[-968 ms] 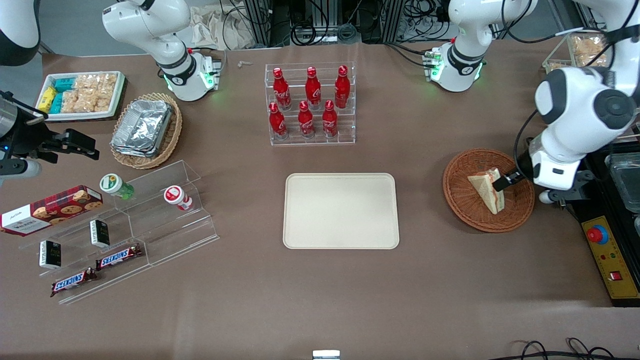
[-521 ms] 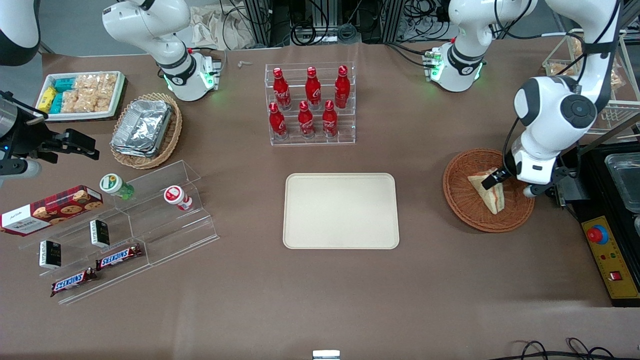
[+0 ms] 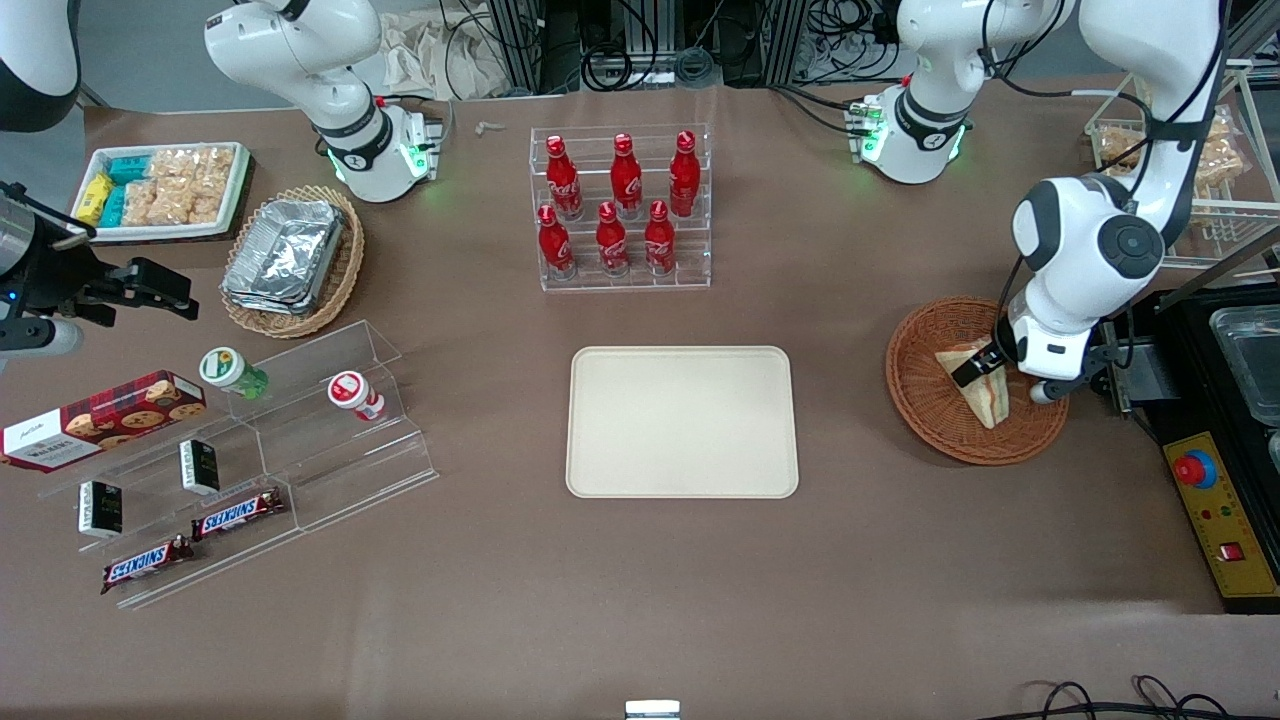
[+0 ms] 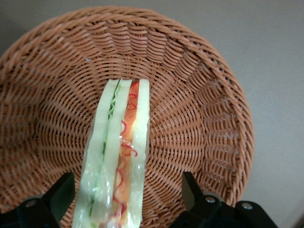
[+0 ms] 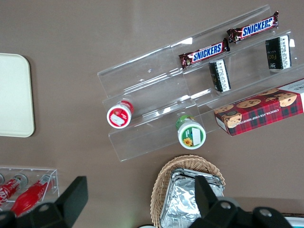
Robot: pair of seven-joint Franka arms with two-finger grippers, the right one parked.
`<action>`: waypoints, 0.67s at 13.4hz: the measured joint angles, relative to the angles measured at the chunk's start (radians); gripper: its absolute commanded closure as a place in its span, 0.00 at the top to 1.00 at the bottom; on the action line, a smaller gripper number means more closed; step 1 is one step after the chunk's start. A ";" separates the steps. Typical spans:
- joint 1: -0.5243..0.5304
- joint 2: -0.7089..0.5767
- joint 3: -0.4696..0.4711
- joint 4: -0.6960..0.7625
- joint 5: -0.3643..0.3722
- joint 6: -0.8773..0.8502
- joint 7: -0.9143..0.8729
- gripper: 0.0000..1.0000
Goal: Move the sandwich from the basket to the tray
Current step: 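Lower the open left gripper over the wrapped sandwich in the basket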
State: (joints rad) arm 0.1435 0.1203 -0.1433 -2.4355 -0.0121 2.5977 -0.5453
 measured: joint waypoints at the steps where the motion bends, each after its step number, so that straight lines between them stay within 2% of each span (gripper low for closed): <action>1: 0.001 0.013 0.000 -0.002 0.000 0.012 0.000 0.90; 3: 0.004 0.032 0.000 -0.002 0.000 0.030 0.000 0.50; 5: 0.007 0.037 0.002 -0.002 0.000 0.038 0.000 0.03; 6: 0.008 0.037 0.002 -0.002 0.000 0.038 0.000 0.00; 9: 0.008 0.034 0.002 -0.002 0.000 0.041 0.000 0.00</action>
State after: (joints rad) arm 0.1513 0.1543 -0.1410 -2.4374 -0.0121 2.6383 -0.5452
